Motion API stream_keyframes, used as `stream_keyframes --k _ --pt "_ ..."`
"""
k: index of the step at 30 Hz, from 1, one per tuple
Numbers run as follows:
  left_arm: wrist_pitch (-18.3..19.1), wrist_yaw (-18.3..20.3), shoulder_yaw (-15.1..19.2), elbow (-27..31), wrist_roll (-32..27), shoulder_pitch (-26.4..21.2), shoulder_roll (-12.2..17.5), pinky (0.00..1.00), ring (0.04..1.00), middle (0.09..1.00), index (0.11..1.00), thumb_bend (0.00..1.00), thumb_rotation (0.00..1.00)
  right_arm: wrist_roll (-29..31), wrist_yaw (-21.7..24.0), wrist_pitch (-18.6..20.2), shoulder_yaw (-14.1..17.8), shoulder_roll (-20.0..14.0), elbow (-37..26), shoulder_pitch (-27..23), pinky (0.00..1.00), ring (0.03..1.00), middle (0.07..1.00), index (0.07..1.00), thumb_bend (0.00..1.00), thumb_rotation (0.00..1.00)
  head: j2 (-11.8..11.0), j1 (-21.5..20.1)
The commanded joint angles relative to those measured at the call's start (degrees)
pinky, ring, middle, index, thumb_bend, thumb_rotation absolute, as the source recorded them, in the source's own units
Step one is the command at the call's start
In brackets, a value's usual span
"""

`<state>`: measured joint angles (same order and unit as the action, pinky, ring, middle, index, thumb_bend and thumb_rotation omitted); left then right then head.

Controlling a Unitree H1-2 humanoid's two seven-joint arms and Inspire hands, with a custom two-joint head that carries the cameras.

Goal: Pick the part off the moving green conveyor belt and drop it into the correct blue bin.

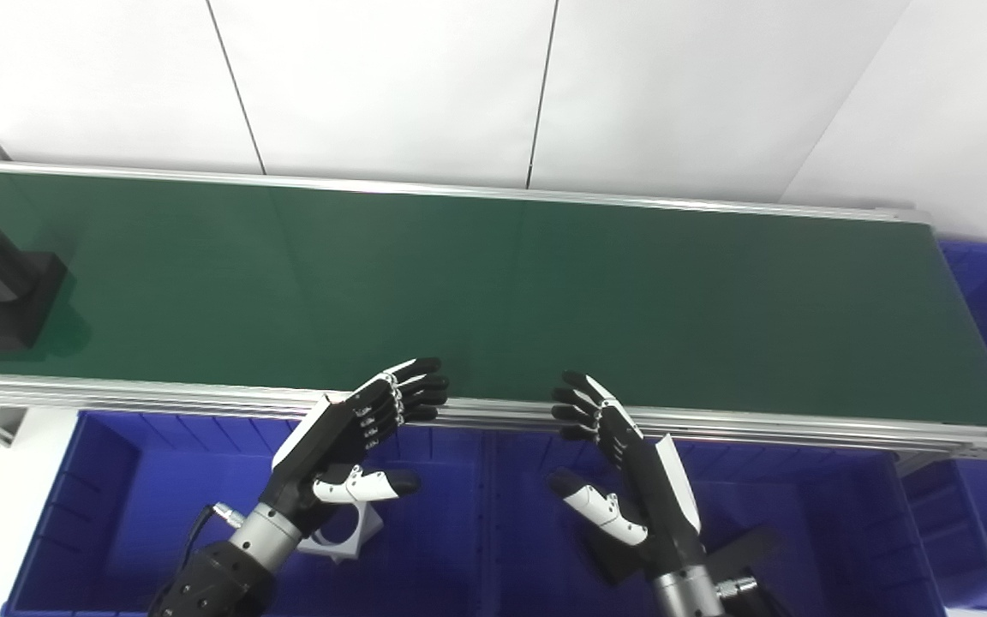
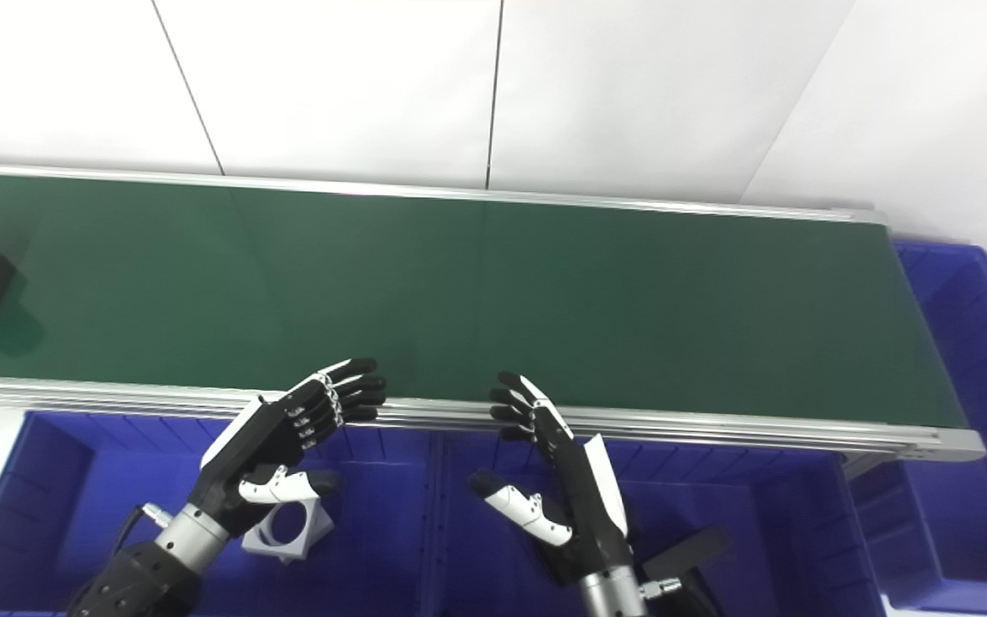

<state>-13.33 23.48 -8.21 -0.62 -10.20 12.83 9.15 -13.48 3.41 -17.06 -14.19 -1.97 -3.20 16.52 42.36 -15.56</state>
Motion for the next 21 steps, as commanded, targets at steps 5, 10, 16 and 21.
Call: stream_keyframes --k 5,10,16,21 --pt "-2.35 0.27 -0.13 1.39 -0.49 -0.49 0.20 0.81 0.829 0.836 0.873 0.94 0.41 0.33 -0.81 -2.84 0.03 0.41 -1.19 -0.26 0.71 0.786 0.826 0.885 0.72 0.70 -0.03 0.28" --pt "-2.14 0.39 -0.18 1.36 -0.68 -0.60 0.16 0.81 0.831 0.832 0.874 0.93 0.40 0.33 -0.83 -3.05 0.10 0.32 -0.97 -0.36 0.71 0.785 0.825 0.884 0.72 0.70 -0.08 0.61" --pt "-2.67 0.37 -0.32 1.08 -0.29 -0.64 0.13 0.81 0.827 0.830 0.876 0.94 0.41 0.31 -0.79 -2.87 0.15 0.25 -1.16 -0.23 0.71 0.786 0.825 0.883 0.72 0.69 -0.28 0.96" --pt "-3.04 0.32 -0.45 0.68 -0.13 -0.72 0.08 0.81 0.827 0.831 0.879 0.95 0.42 0.23 -0.88 -3.44 0.25 0.08 -0.68 -0.38 0.71 0.786 0.823 0.882 0.72 0.70 -0.57 1.51"
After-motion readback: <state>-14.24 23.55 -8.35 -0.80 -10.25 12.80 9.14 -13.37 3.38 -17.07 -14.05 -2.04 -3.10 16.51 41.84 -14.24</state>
